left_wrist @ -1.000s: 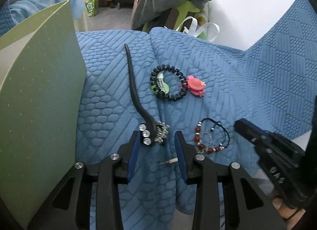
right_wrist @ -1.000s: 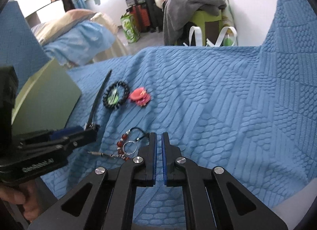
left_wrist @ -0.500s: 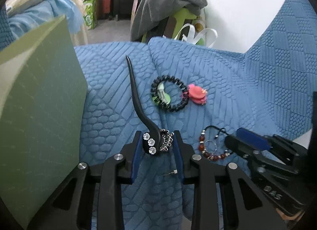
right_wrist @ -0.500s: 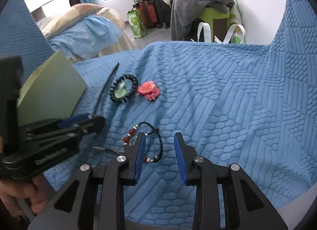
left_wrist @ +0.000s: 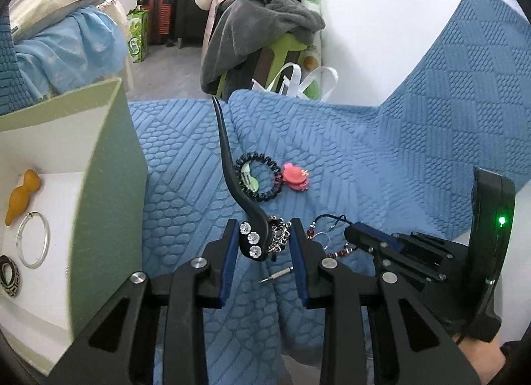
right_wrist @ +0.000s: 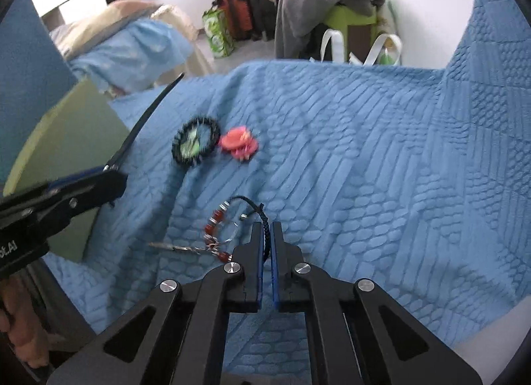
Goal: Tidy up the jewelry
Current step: 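Lift the hair clip with the left gripper while the right carries the bracelet toward the box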
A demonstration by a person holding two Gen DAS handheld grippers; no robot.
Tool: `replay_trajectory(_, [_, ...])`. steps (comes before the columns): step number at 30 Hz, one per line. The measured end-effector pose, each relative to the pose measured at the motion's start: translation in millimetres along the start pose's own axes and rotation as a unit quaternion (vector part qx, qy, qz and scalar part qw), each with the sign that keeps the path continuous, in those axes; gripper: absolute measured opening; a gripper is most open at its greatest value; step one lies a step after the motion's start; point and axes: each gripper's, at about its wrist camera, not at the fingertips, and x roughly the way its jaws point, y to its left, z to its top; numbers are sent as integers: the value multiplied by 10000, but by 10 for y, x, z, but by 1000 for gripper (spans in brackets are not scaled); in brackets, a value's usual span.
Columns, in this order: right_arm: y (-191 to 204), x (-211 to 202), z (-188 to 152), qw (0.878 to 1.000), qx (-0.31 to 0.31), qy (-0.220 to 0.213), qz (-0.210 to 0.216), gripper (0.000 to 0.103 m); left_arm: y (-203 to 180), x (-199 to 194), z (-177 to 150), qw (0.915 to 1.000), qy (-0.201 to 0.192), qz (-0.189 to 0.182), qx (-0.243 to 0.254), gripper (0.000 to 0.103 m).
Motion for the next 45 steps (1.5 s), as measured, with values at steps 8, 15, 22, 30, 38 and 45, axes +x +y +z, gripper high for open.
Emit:
replay_trajectory(8, [30, -423, 115, 9981, 218, -570, 48, 2, 5, -413, 116, 9995, -240, -223, -1, 31])
replay_trajectory(15, [98, -218, 121, 9992, 207, -169, -306, 6, 23, -646, 136, 9991, -352, -179, 149, 31])
replay_trajectory(22, [-4, 173, -18, 9971, 99, 400, -639, 19, 127, -773, 131, 9991, -297, -297, 39, 31])
replay_trajectory(30, [79, 232, -82, 9965, -252, 384, -706, 15, 219, -783, 161, 9995, -246, -214, -48, 31])
replay_trajectory(38, [122, 153, -26, 9945, -134, 338, -985, 1, 297, -987, 216, 9991, -379, -178, -86, 31])
replay_trajectory(45, [196, -285, 161, 9927, -88, -236, -1177, 1, 373, -1291, 305, 9974, -660, -240, -126, 31])
